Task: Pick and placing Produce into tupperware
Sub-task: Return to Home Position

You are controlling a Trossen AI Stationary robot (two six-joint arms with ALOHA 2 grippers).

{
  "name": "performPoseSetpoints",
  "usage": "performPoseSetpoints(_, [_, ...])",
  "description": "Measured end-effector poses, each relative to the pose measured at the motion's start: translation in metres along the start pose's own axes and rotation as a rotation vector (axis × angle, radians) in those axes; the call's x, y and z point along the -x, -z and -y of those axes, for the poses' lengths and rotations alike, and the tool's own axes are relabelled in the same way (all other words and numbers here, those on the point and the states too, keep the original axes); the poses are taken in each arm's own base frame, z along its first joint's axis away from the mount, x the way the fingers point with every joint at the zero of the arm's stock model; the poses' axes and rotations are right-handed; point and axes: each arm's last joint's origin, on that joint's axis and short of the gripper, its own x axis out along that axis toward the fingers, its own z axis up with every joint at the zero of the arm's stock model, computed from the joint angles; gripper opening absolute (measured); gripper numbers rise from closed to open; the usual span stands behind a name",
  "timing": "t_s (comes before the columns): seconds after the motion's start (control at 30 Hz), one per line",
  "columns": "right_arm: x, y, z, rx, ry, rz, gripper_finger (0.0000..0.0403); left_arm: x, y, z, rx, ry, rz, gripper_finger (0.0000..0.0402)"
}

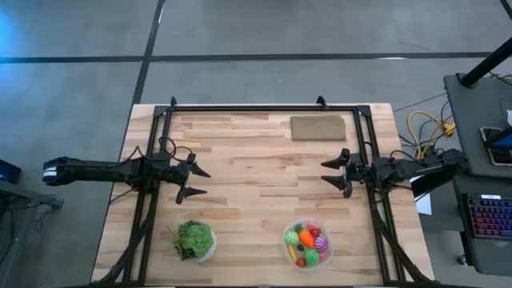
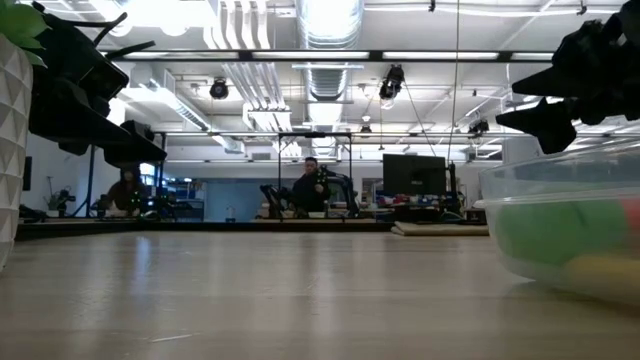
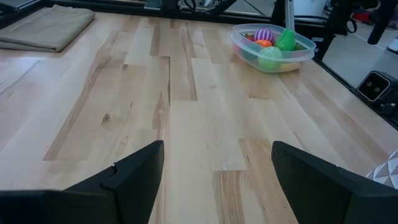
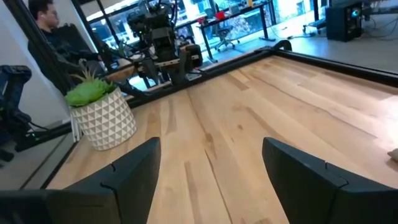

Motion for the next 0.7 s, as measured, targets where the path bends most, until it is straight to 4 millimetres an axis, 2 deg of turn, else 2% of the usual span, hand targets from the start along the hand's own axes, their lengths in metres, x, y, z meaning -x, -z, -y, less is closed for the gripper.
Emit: performPoseSetpoints(0.7, [0.0000, 0.0000, 0.0000, 0.000, -0.001, 0.000, 0.0277, 0.0000, 0.0000, 0.0000, 0.000, 0.000, 0.000, 0.0283])
